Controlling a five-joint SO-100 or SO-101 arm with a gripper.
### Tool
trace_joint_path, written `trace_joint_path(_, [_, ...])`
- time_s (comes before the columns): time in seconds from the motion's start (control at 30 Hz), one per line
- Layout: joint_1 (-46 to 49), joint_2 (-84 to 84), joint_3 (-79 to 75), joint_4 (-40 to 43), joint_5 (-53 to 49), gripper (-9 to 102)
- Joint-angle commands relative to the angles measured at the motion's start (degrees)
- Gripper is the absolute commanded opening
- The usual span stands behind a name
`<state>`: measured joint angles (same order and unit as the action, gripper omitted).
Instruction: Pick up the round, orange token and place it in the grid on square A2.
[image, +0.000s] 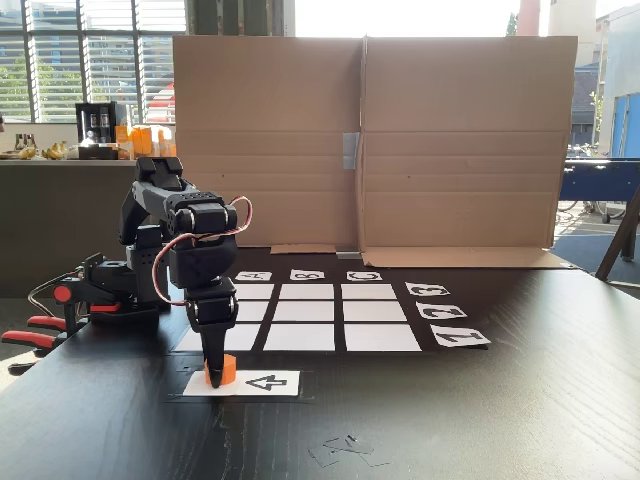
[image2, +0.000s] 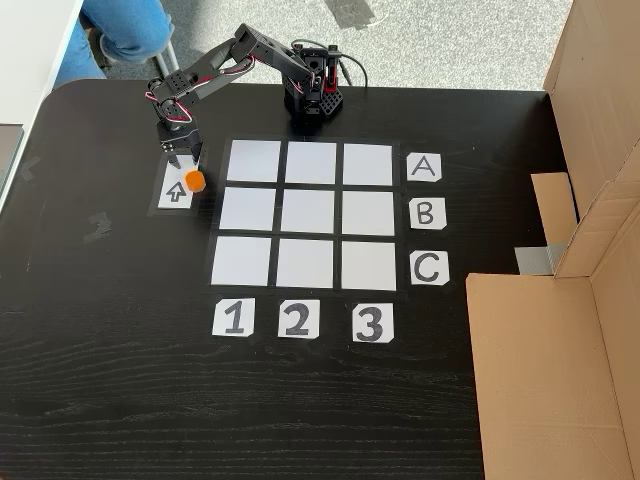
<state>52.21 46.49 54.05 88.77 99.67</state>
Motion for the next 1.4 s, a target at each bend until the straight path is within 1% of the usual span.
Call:
trace_joint_path(0.0, [0.00,0.35,-1.49,0.00,-0.62,-1])
trace_joint_path(0.57, [1.14,0.62,-1.58,-0.18,-0.88,-1])
trace_joint_path(0.6, [1.32,0.70,-1.49,-0.18,-0.88,2])
trace_joint_path(0.73, [1.67,1.76,-0.97,-0.18,-0.70,20])
trace_joint_path(0.93, [1.93,3.43,0.35,-0.79,-0.62,24])
trace_joint_path(1.07, [2.11,5.71,2.02,-1.67,-0.62,31])
trace_joint_path(1.17, [2.72,7.73,2.46,-2.20,-0.79,38])
trace_joint_path(1.37, [3.87,10.81,2.55,-3.34,-1.14,40])
